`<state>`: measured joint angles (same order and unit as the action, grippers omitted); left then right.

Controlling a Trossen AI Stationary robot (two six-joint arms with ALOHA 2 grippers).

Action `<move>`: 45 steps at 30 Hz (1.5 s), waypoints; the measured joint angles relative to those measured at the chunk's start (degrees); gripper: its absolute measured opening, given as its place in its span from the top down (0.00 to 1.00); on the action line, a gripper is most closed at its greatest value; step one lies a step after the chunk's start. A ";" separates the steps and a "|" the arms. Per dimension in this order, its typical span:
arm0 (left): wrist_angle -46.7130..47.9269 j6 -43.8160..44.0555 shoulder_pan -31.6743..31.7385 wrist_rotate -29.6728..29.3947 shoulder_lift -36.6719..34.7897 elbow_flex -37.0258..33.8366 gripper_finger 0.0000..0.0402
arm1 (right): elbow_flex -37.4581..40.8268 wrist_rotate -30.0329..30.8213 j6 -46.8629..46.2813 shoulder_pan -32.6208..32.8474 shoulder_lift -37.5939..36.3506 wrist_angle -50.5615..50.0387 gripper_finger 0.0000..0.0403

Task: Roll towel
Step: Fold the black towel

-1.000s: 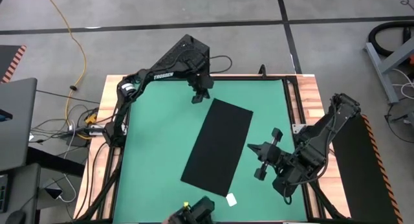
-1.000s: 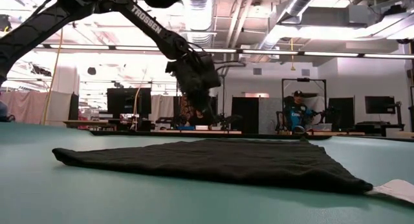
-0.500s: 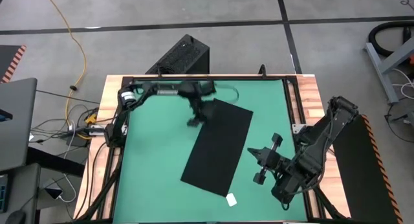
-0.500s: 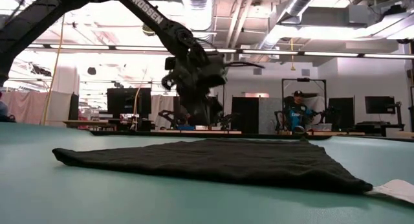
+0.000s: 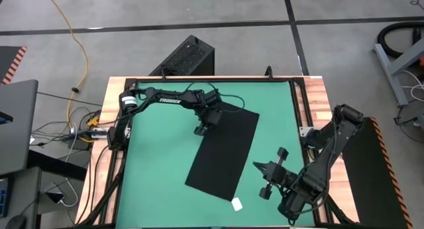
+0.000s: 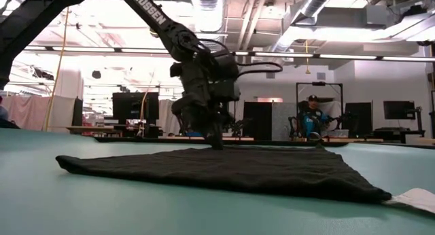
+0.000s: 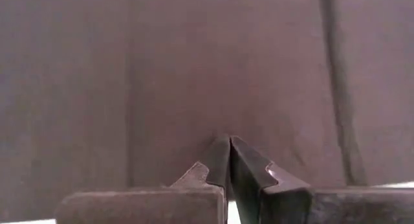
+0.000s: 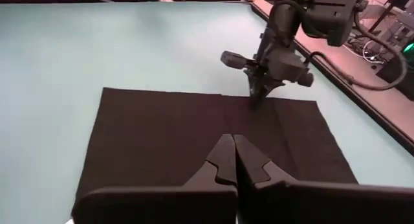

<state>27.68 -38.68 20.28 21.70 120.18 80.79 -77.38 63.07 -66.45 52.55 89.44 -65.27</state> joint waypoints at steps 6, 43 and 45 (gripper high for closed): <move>-0.85 4.77 0.58 0.12 -0.63 -4.13 1.00 | 0.00 0.02 -0.18 0.77 0.03 0.65 0.99; -18.56 33.77 -14.25 -36.47 -49.50 -44.11 1.00 | 0.02 -1.55 17.76 -7.65 9.19 13.72 0.96; -18.53 33.67 -13.47 -38.62 -47.33 -45.06 1.00 | 0.02 -1.65 18.31 -7.71 9.19 13.92 0.96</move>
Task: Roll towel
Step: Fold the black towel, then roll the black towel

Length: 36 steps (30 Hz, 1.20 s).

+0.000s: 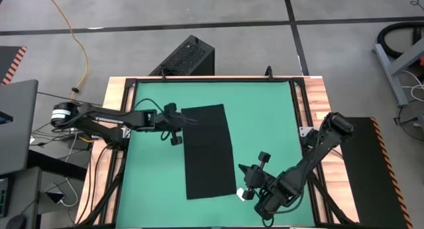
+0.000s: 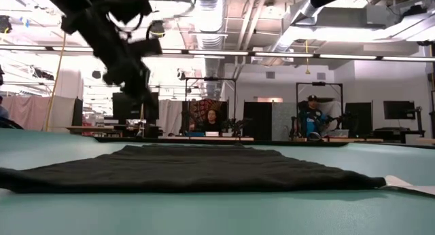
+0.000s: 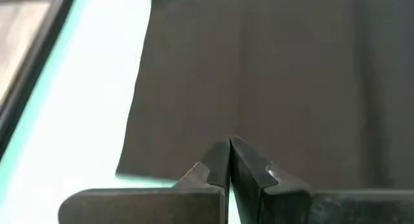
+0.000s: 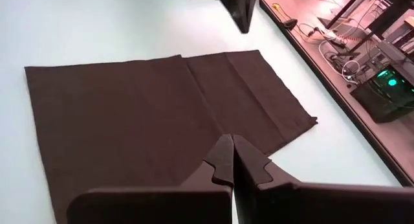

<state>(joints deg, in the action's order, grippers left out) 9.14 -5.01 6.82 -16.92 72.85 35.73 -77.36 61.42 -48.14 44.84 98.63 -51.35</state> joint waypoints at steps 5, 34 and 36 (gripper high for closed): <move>-4.25 -0.65 5.21 -0.68 5.06 -2.48 1.00 | 0.00 0.01 0.04 0.00 0.00 0.20 0.96; -8.83 -10.42 16.26 14.32 12.12 7.21 1.00 | 0.00 4.52 9.68 -5.06 -0.07 -2.73 0.96; -7.42 -8.40 12.23 14.97 6.30 7.34 1.00 | 0.00 5.75 12.75 -3.68 -0.46 -2.97 0.96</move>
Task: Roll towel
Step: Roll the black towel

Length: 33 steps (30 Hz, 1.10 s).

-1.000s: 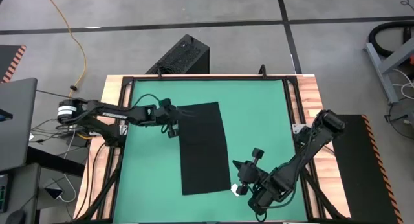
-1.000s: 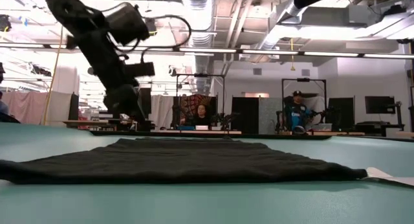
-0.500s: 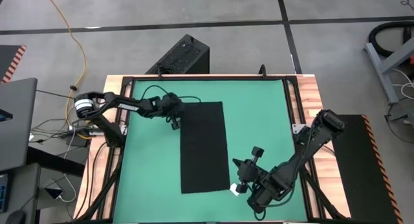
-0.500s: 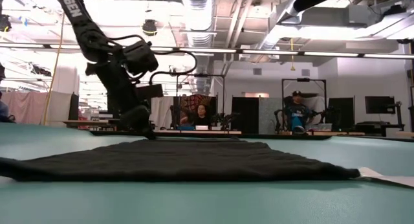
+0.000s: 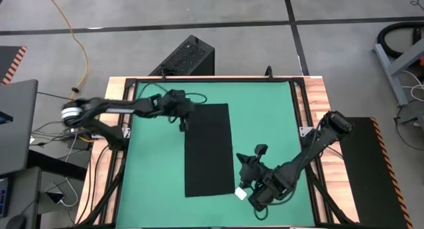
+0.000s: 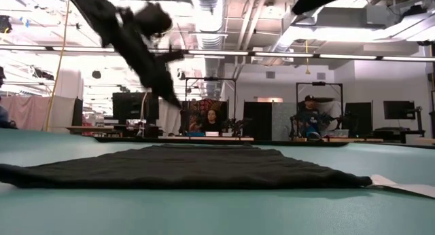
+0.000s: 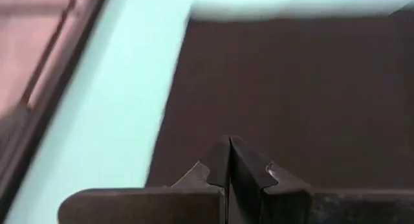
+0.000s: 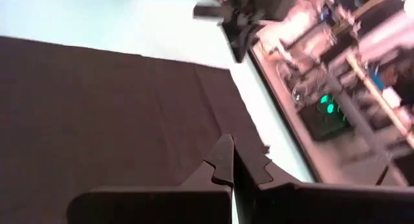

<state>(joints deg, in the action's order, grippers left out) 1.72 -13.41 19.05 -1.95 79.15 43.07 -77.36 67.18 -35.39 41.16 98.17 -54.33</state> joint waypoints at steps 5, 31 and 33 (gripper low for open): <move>-0.10 5.85 -16.59 -2.30 -16.21 -3.71 1.00 | -0.02 -5.55 3.09 3.34 -1.99 -0.84 0.96; -13.32 20.92 -72.23 -45.51 6.72 -0.59 0.83 | 30.99 -39.34 23.69 -3.77 -9.31 61.48 0.60; -9.86 22.66 -71.75 -43.68 9.50 1.46 0.79 | 31.01 -39.97 24.69 -3.55 -8.54 61.66 0.50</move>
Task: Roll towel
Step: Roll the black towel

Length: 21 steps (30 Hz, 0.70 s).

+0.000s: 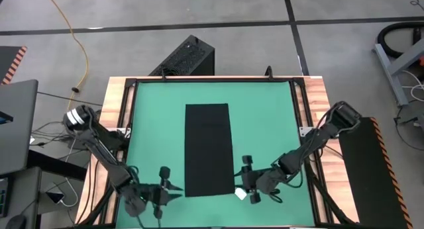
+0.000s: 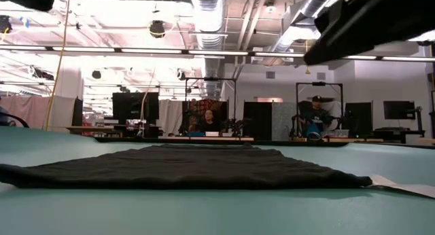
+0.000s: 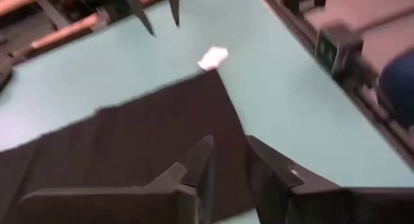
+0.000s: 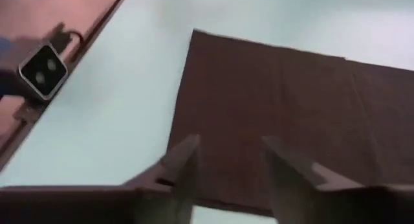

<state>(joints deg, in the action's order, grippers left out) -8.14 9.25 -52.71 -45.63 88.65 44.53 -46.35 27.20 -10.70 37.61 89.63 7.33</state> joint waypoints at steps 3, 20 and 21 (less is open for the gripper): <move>3.85 -0.08 0.84 2.26 4.60 1.92 0.73 | 0.02 -0.18 2.11 0.66 1.15 1.13 0.40; 3.96 -1.18 1.79 4.78 10.94 2.89 0.63 | -0.60 -2.17 9.05 2.08 15.31 17.70 0.37; 3.89 -1.28 1.71 4.77 10.94 2.89 0.63 | -0.80 -2.15 9.39 2.07 15.64 18.30 0.37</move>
<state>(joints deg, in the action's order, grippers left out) -4.26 7.98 -50.99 -40.86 99.59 47.42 -47.15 25.06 -1.32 39.68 105.27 25.63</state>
